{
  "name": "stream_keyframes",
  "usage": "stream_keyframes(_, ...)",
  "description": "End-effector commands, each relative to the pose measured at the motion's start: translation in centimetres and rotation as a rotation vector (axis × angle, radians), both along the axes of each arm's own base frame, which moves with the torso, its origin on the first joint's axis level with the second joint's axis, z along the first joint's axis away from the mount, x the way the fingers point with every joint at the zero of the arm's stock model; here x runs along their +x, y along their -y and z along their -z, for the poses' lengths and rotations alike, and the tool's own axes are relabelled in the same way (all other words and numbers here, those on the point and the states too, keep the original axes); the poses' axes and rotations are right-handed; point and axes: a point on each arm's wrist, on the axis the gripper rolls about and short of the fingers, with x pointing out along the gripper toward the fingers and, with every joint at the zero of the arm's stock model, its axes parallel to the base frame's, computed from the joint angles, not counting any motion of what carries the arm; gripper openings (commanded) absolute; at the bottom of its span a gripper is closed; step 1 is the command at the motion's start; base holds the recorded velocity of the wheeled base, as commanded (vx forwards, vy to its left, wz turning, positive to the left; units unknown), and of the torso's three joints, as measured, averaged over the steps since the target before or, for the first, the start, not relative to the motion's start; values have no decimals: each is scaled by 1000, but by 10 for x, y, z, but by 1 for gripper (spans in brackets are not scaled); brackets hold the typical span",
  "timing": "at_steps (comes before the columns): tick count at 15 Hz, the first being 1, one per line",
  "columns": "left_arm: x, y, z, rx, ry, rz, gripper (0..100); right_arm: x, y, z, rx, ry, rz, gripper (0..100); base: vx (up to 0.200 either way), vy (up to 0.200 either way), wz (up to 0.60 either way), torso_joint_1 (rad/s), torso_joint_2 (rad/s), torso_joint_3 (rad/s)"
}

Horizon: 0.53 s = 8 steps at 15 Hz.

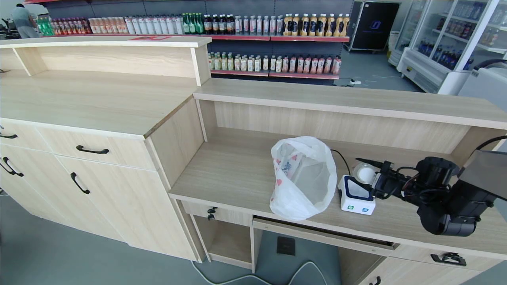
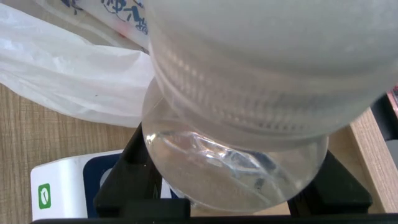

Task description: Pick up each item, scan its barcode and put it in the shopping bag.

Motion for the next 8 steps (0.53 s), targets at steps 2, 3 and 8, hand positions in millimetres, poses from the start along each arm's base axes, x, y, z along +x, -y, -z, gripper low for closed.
stream_keyframes(2,0,0,0,0,0,0,100,3,1,2,2,3,1,0,0,0,0,0,0,0)
stream_keyframes(3,0,0,0,0,0,0,100,4,0,1,2,5,1,0,0,0,0,0,0,0)
stream_keyframes(8,0,0,0,0,0,0,100,6,-3,3,5,9,-8,0,0,0,0,0,0,0)
